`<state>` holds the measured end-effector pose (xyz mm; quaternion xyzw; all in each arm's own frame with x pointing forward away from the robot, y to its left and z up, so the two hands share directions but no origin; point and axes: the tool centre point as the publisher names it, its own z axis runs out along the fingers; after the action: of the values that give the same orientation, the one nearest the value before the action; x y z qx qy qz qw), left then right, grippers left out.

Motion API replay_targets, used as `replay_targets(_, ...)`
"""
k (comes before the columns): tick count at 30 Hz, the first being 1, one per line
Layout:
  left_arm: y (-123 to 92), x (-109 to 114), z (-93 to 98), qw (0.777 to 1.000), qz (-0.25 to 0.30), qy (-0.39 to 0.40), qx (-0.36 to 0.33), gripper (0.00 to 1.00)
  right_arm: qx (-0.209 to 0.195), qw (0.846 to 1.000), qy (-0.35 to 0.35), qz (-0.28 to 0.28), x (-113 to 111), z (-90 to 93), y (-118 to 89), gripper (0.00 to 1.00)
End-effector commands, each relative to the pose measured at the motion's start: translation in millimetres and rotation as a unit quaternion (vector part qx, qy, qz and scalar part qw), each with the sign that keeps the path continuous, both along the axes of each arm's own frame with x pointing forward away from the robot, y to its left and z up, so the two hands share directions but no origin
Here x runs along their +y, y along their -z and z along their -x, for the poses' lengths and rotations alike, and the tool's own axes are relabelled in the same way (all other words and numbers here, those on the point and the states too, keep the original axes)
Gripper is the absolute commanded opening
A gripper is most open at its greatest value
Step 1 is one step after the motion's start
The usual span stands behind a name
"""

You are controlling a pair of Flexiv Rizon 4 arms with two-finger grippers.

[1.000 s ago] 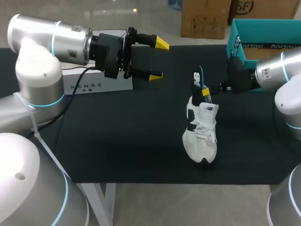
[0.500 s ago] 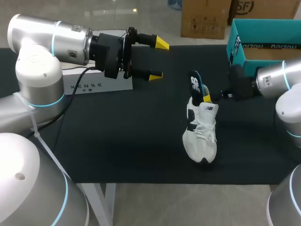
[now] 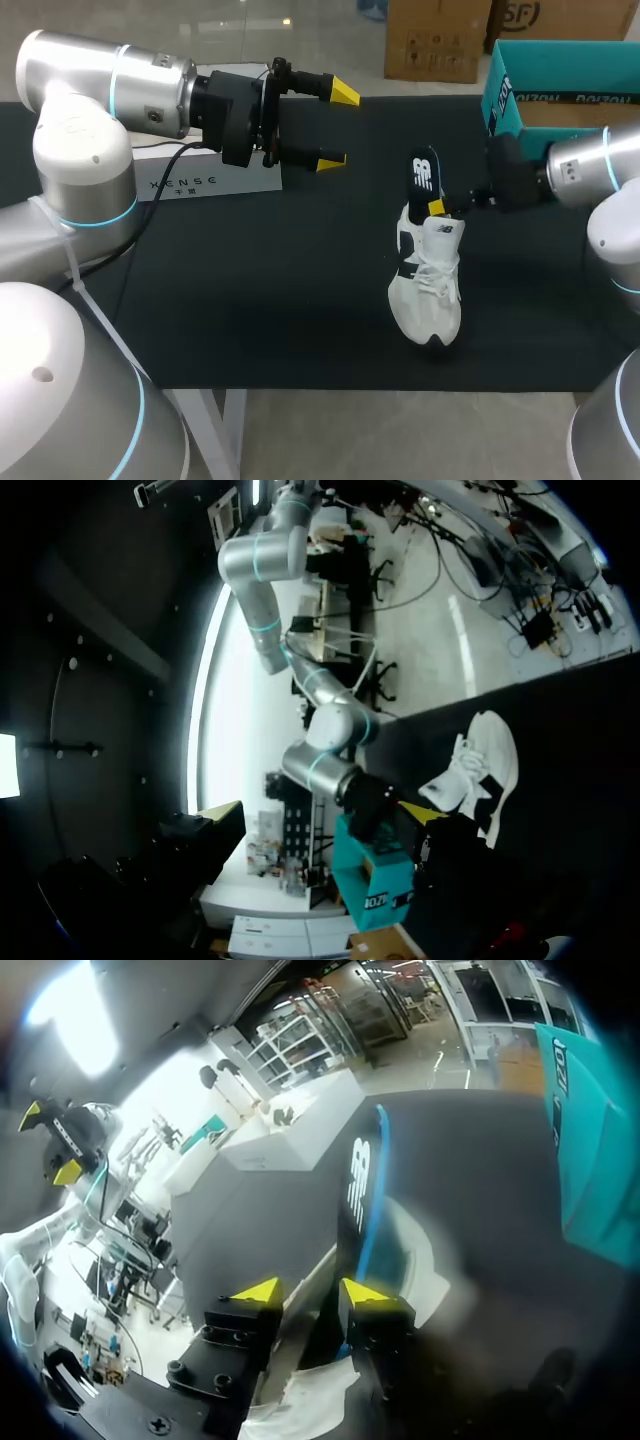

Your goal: Take the shoe out of the shoebox, open the shoe tongue, remove and reinsert the insole, then place the shoe into the shoebox

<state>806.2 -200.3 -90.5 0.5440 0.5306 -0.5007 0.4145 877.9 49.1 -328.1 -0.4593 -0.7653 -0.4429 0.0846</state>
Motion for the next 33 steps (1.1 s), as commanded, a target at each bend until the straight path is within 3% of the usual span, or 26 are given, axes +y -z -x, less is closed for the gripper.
replay_targets(1, -1, 0, -0.1, 1.000, -0.002, 0.001, 0.000, 1.00, 0.003, 1.000, -0.001, 0.006, 5, -5.2, 2, 0.38)
replay_targets(10, -1, 0, -0.1, 1.000, -0.002, 0.001, 0.000, 1.00, 0.001, 1.000, -0.008, 0.008, 12, -19.7, 5, 0.34)
replay_targets(12, -1, 0, -0.1, 1.000, -0.002, 0.001, 0.000, 1.00, 0.000, 1.000, -0.012, 0.006, 15, -20.5, 6, 0.25)
replay_targets(14, -1, 0, -0.1, 1.000, -0.002, 0.001, 0.000, 1.00, 0.000, 1.000, -0.014, 0.005, 16, -20.2, 7, 0.00)
replay_targets(33, -1, 0, -0.1, 1.000, -0.002, 0.001, 0.000, 1.00, 0.012, 1.000, 0.000, 0.003, 2, 3.0, 15, 0.00)
